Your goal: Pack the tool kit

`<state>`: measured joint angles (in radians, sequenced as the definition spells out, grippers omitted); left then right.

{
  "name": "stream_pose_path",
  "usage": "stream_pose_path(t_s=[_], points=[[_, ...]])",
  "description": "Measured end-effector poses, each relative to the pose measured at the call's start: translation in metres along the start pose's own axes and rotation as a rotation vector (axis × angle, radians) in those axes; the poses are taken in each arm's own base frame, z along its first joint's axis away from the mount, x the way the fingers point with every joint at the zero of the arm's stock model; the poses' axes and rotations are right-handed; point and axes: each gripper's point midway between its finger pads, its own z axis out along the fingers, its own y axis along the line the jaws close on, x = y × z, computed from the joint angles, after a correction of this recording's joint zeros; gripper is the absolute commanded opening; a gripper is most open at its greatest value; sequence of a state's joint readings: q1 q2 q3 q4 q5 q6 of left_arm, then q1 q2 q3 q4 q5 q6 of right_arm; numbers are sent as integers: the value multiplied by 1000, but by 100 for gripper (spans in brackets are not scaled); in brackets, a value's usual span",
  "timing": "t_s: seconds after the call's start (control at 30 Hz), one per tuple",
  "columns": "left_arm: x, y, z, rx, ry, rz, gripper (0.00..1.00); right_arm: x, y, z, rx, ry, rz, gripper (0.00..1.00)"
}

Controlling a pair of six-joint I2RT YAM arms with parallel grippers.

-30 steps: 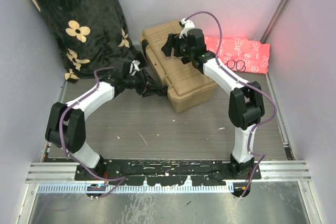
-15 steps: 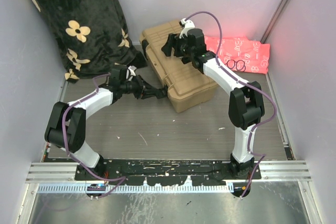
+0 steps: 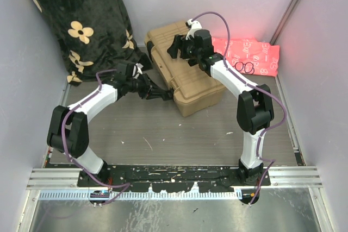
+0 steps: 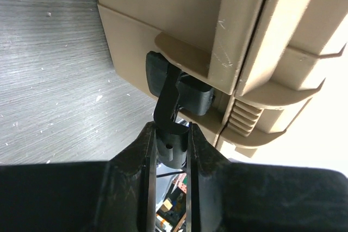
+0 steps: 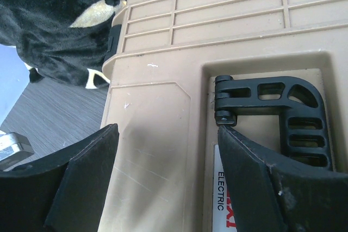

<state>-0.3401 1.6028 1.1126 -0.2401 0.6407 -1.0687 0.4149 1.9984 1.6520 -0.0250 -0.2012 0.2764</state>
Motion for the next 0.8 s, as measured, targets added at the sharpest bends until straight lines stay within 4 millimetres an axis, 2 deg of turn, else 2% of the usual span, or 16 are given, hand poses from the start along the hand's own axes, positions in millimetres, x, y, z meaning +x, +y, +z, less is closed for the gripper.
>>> stream_pose_path(t_s=[0.43,0.47,0.6,0.7,0.73,0.8], points=[[-1,-37,-13,14,13,18,0,0,1,0,-1,-2,0,80],[-2,-46,-16,44,16,27,0,0,1,0,-1,-2,0,80],[-22,-110,-37,224,-52,155,0,0,1,0,-1,-1,0,80],[-26,-128,-47,286,-74,206,0,0,1,0,-1,-2,0,80],[-26,-129,-47,290,-73,210,6,0,1,0,-1,-1,0,80],[-25,-128,-47,290,-70,211,32,0,1,0,-1,-2,0,80]])
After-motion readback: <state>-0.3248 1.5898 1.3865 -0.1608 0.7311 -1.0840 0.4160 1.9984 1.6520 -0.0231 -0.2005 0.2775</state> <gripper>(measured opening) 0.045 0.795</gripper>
